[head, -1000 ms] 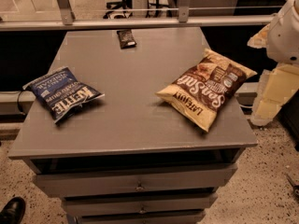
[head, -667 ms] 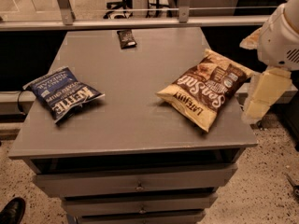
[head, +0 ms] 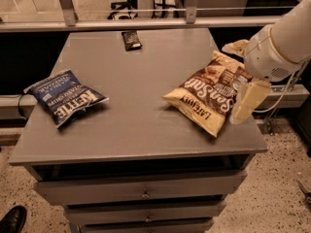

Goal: Move brown chip bag near rxbar chocolate

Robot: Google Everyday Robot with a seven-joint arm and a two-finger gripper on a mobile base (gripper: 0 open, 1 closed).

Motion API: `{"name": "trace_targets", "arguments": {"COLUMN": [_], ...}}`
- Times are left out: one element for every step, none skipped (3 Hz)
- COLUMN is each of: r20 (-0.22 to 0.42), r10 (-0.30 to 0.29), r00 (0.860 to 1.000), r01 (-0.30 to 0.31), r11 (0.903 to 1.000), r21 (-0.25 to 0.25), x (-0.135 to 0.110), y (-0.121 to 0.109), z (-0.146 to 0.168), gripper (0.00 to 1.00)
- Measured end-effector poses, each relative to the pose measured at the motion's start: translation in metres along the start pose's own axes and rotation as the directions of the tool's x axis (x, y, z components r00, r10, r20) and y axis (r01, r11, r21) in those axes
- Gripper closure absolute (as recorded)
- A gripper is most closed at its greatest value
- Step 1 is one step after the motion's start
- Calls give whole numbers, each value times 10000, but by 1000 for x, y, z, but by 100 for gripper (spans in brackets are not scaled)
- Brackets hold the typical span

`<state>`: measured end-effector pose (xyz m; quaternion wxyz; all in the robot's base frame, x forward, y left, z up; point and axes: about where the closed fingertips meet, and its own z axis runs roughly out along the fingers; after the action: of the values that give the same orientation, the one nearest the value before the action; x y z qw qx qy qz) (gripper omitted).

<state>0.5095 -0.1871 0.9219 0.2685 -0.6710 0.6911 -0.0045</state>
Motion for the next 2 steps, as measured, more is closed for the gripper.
{"name": "trace_targets", "arguments": {"r20": [906, 1364], "r10": [-1547, -3249], "r00": [9838, 9359], "r01": [1571, 3354], "r11": [9874, 9400], "r21": [-200, -627], "x": [-9, -9], "y": [-5, 4], "z": [23, 47], "gripper": [0, 0]}}
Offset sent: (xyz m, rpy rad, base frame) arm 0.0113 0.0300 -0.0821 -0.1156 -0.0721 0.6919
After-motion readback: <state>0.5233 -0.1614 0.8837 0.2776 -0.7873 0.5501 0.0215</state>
